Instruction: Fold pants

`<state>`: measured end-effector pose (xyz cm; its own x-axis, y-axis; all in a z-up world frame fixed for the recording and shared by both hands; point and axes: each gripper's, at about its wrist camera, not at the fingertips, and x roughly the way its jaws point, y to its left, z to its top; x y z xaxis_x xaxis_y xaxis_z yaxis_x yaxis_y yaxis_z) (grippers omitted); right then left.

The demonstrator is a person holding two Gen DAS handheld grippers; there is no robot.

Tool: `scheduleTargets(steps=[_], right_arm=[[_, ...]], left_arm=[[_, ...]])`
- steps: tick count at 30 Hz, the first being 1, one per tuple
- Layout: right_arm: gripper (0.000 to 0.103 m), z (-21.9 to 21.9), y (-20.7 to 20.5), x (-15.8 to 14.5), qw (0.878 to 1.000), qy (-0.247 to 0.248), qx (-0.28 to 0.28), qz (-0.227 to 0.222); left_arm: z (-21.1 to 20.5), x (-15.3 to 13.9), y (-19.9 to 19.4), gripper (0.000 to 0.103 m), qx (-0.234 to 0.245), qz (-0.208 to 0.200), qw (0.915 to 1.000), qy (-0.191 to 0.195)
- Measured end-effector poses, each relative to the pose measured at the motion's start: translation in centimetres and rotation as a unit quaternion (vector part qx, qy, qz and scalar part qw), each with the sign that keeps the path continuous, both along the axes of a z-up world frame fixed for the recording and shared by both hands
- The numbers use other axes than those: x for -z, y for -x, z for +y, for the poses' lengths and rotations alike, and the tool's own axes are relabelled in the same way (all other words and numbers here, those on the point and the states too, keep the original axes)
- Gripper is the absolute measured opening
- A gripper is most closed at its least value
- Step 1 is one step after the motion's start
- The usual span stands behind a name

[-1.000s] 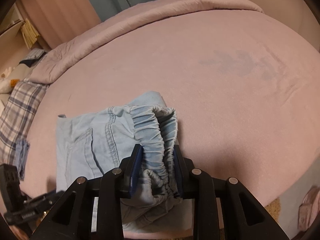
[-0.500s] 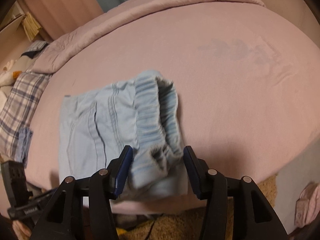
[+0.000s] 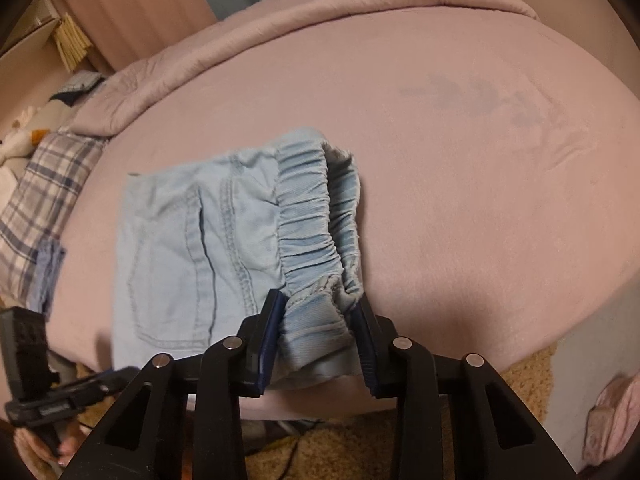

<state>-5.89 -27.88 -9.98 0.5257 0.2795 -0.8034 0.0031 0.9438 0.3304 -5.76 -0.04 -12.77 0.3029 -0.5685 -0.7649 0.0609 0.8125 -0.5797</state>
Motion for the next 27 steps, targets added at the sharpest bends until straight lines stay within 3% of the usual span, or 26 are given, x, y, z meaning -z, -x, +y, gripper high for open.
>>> scheduleTargets(steps=[5,9,13,15,21,27], right_arm=[[0.038,-0.3,0.1,-0.5,1.0,-0.01,0.004,0.008],[0.053,-0.6,0.5,-1.5,1.0,0.0,0.012,0.004],[0.061,-0.6,0.5,-2.2,1.0,0.018,0.018,-0.006],[0.07,-0.3,0.4,-2.4,0.999,0.027,0.019,-0.013],[0.082,0.6,0.4,-3.0,0.999,0.031,0.007,-0.027],[0.083,1.0,-0.8,-2.4,0.999,0.023,0.001,-0.023]], left_arm=[[0.3,-1.7,0.0,0.039,0.004,-0.022,0.9996,-0.019],[1.3,-4.2,-0.2,0.07,-0.019,-0.087,0.9948,-0.049],[2.1,-4.8,-1.1,0.08,-0.039,-0.1,0.9926,-0.058],[2.1,-4.8,-1.4,0.084,-0.048,-0.102,0.9919,-0.06],[0.9,-4.7,-2.2,0.094,-0.035,-0.102,0.9916,-0.071],[0.5,-2.9,-4.0,0.093,-0.025,-0.083,0.9939,-0.067]])
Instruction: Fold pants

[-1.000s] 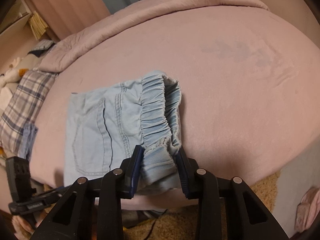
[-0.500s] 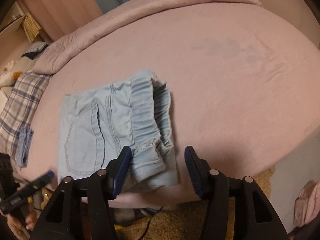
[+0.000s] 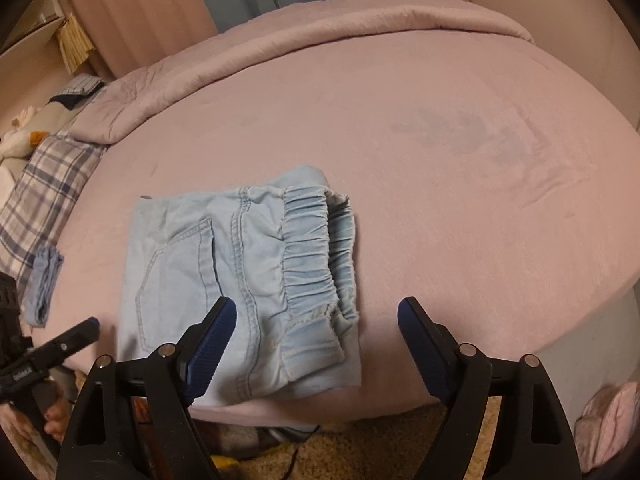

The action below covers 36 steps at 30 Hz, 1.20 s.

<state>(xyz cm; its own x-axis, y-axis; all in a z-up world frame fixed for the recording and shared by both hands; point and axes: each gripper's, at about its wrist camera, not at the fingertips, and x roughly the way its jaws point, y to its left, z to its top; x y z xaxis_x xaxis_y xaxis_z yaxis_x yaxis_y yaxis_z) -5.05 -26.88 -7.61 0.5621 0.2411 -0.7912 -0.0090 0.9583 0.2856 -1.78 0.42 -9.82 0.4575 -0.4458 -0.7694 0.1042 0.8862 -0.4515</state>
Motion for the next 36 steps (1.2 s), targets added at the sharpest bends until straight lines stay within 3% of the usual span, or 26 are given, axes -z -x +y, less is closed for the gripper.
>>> scheduleTargets(steps=[4,9,11,14,20,22,30,36], right_arm=[[0.083,0.1,-1.5,1.7,0.999,-0.035,-0.012,0.027],[0.083,0.1,-2.4,3.3,0.997,-0.064,-0.021,0.049],[0.083,0.3,-2.6,3.3,0.997,-0.066,-0.025,0.042],[0.081,0.7,-2.9,3.3,0.996,-0.075,-0.035,0.034],[0.054,2.2,-3.1,3.0,0.997,-0.06,-0.046,0.02],[0.038,2.5,-2.8,2.7,0.996,-0.069,-0.047,0.013],[0.034,3.3,-2.1,0.7,0.998,-0.05,-0.046,-0.009],[0.034,3.1,-2.4,0.4,0.997,-0.06,-0.053,-0.016]], left_arm=[[-0.3,1.8,-1.1,0.089,0.013,0.03,0.9992,0.023],[-0.6,2.2,-2.0,0.08,0.024,0.03,0.9989,0.027],[-0.7,2.3,-2.5,0.072,0.026,0.03,0.9985,0.039],[-0.9,2.5,-3.1,0.052,0.032,0.03,0.9978,0.05],[-1.0,2.1,-2.4,0.03,0.025,0.027,0.9981,0.05],[-1.5,1.4,-1.8,0.023,0.026,0.018,0.9988,0.038],[-1.5,-1.8,-0.3,0.022,0.03,-0.022,0.9989,0.028],[-0.7,-2.4,-0.1,0.021,0.021,-0.032,0.9986,0.036]])
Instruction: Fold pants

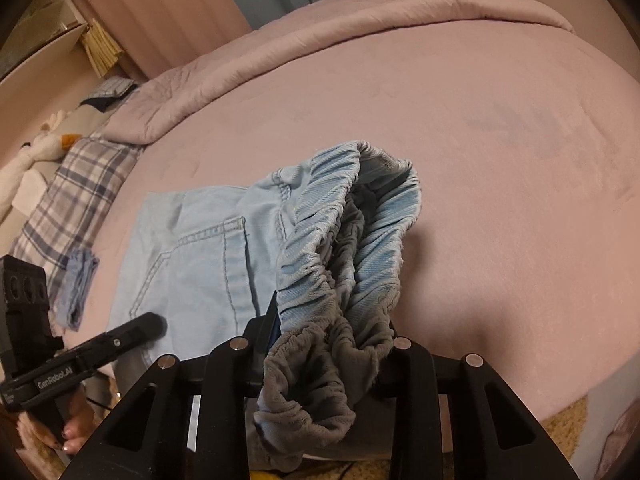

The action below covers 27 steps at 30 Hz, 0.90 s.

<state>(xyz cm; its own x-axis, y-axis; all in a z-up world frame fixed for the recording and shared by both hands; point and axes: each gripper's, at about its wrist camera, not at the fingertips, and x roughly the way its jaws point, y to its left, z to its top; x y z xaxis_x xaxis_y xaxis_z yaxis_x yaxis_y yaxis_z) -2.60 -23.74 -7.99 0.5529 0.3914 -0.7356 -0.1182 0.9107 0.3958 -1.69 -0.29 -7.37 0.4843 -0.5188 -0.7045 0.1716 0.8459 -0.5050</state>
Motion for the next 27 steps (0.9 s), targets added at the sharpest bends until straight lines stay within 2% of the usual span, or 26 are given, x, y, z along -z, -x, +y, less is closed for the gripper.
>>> scheduleTargets(steps=[13,27], right_arm=[[0.034,0.1,0.1,-0.7,1.0,0.006,-0.003,-0.011],[0.034,0.4,-2.8,-4.1,0.999,0.012,-0.012,-0.031]], left_arm=[[1.0,-0.9,0.3,0.021,-0.003,-0.012,0.9999,-0.001],[1.6,-4.2,-4.1,0.022,-0.016,-0.036,0.9991,-0.016]])
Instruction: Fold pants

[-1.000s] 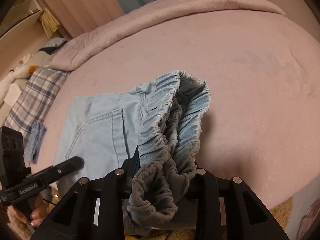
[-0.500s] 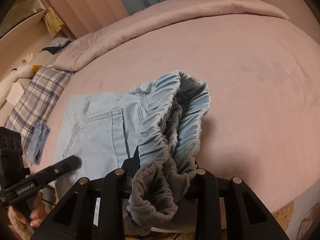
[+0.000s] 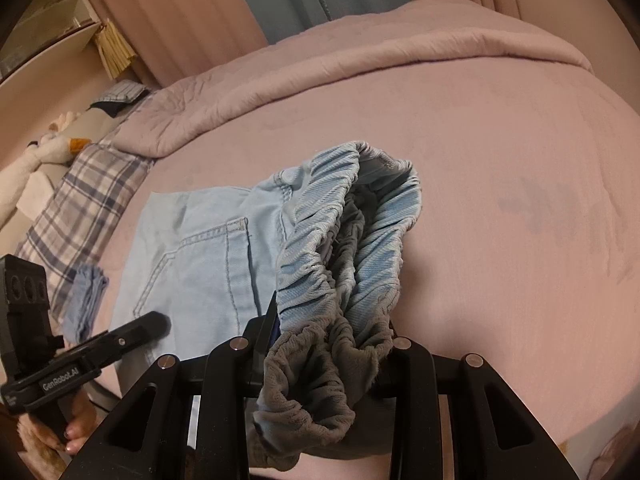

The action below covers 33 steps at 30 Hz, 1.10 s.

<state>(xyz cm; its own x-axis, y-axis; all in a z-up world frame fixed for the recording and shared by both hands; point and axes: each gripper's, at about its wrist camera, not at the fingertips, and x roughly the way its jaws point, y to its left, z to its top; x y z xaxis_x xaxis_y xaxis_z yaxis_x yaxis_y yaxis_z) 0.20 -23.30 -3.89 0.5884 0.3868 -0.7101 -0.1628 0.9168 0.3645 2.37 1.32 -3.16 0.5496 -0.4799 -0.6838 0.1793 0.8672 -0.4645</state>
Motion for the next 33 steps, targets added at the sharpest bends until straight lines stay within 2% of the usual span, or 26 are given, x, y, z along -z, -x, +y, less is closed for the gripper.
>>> scheduleTargets(steps=[6,15,18,23,25,27,29,30,31,32,33], right_arm=[[0.034,1.4,-2.7,-0.4,1.0,0.019,-0.006,0.0],[0.034,3.3,-6.2,1.3,0.999,0.035,-0.008,0.03],[0.034,3.5,-7.0,2.2,0.999,0.034,-0.009,0.041],[0.034,3.9,-8.2,5.2,0.995,0.047,-0.005,0.09],[0.038,3.9,-8.0,6.2,0.994,0.061,0.0,0.094],[0.04,3.6,-7.7,6.4,0.994,0.057,0.005,0.095],[0.043,3.1,-7.6,6.2,0.994,0.048,0.007,0.1],[0.049,2.9,-7.4,5.9,0.993,0.051,0.01,0.102],[0.053,2.7,-7.2,5.6,0.993,0.057,0.014,0.101],[0.055,2.6,-6.7,5.1,0.993,0.066,0.019,0.096],[0.056,2.6,-6.3,4.7,0.993,0.071,0.022,0.09]], left_arm=[[0.2,0.5,-3.2,0.022,-0.01,0.004,0.9998,-0.014],[0.8,2.6,-6.7,0.022,-0.02,0.03,0.9989,-0.03],[0.7,3.9,-7.4,0.022,-0.02,0.047,0.9979,-0.04],[0.5,7.3,-8.2,0.025,-0.026,0.097,0.9931,-0.059],[0.8,7.9,-8.2,0.033,-0.032,0.101,0.9931,-0.051],[1.3,7.9,-8.1,0.034,-0.04,0.107,0.9929,-0.035],[1.4,7.5,-7.8,0.04,-0.043,0.111,0.9923,-0.034],[1.5,7.2,-7.4,0.047,-0.043,0.109,0.9925,-0.034],[1.7,6.5,-6.9,0.059,-0.043,0.101,0.9934,-0.032],[1.8,5.9,-6.4,0.066,-0.045,0.094,0.994,-0.032],[2.0,5.0,-5.8,0.077,-0.049,0.083,0.9948,-0.034]])
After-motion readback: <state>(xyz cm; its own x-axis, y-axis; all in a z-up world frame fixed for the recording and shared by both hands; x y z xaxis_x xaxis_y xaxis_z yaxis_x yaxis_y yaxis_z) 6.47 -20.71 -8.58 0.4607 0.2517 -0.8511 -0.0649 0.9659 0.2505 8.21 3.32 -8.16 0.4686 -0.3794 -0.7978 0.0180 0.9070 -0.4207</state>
